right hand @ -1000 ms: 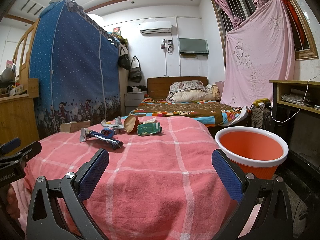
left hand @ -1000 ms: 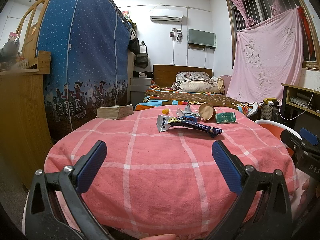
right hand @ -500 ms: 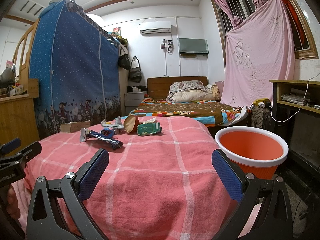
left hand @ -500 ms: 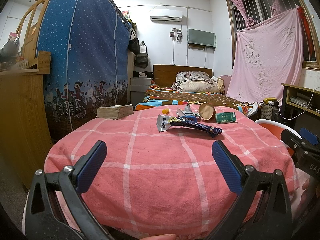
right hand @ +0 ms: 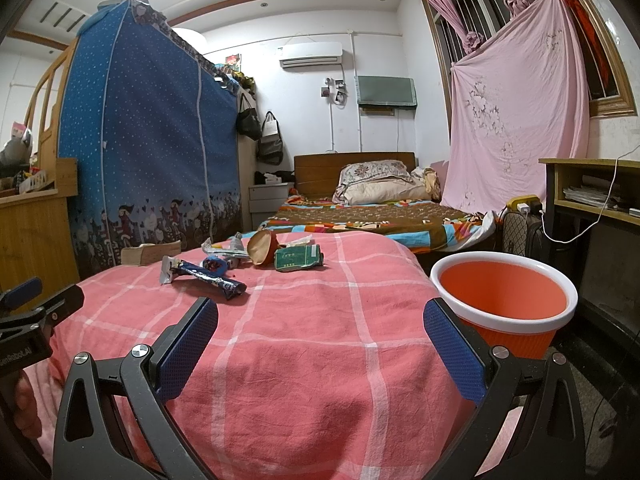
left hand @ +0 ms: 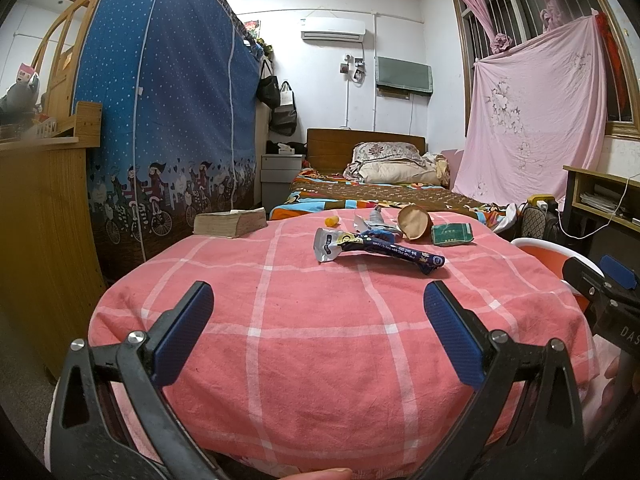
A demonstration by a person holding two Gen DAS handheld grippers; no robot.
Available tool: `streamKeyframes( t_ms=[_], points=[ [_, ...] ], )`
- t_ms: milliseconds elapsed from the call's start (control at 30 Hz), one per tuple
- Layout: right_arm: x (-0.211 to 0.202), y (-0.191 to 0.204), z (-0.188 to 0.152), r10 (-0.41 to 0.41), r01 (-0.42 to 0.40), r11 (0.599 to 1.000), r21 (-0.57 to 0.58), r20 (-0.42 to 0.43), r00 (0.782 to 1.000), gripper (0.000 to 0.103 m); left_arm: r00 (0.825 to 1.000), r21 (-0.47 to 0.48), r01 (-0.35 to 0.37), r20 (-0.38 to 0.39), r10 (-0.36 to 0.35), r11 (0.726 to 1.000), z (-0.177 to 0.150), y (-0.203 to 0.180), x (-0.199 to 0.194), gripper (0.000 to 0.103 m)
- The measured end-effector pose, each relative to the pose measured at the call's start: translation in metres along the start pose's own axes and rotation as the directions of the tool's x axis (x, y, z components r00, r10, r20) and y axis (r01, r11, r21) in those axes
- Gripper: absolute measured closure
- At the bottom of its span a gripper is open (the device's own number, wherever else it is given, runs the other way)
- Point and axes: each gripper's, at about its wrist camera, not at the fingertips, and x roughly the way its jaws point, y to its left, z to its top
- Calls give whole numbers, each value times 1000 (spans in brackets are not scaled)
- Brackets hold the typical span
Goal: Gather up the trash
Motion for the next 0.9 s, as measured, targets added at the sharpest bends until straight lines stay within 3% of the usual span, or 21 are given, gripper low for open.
streamKeyframes(
  t_ms=[533, 733, 900],
  points=[
    [2, 1, 6, 12, -12, 1000, 15, -2, 1000, 0, 1000, -2, -13, -7, 13, 1000, 6, -2, 14, 12],
    [7, -6, 18, 18, -18, 1000, 20, 2, 1000, 0, 1000, -1, -20, -16, 20, 1000, 23, -6, 24, 12],
    [15, -10, 38, 25, -25, 1000, 11, 46, 999, 0, 1000, -66, -27, -3, 27, 997, 43, -7, 35, 12]
  ],
)
